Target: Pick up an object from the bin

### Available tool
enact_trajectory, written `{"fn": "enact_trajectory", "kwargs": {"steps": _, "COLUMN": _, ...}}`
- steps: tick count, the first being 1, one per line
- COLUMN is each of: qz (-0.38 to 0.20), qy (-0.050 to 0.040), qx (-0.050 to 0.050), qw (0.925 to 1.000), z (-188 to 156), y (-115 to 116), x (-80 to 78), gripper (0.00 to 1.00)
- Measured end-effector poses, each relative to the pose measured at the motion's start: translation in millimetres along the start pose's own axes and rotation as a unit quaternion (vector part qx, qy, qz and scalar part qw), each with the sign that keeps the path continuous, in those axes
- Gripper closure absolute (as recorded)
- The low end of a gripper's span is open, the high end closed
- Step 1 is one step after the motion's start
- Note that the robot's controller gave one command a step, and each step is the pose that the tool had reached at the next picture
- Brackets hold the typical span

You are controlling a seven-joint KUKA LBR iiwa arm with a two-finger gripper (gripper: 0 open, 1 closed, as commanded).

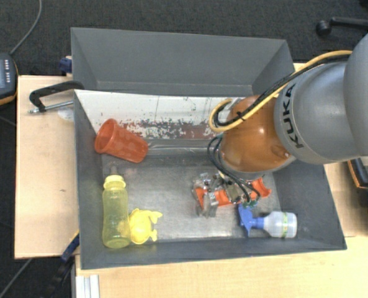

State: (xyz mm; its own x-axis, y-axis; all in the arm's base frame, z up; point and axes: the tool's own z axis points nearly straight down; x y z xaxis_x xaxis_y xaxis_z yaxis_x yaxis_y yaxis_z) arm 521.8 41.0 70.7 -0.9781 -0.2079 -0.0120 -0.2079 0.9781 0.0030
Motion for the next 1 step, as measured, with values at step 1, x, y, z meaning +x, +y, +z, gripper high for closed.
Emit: {"fn": "enact_trajectory", "kwargs": {"steps": 1, "qz": -0.013, "qy": -0.0013, "qx": 0.000, "qw": 0.9999, "z": -24.0, "y": 1.9, "x": 7.7, "gripper": 1.00}}
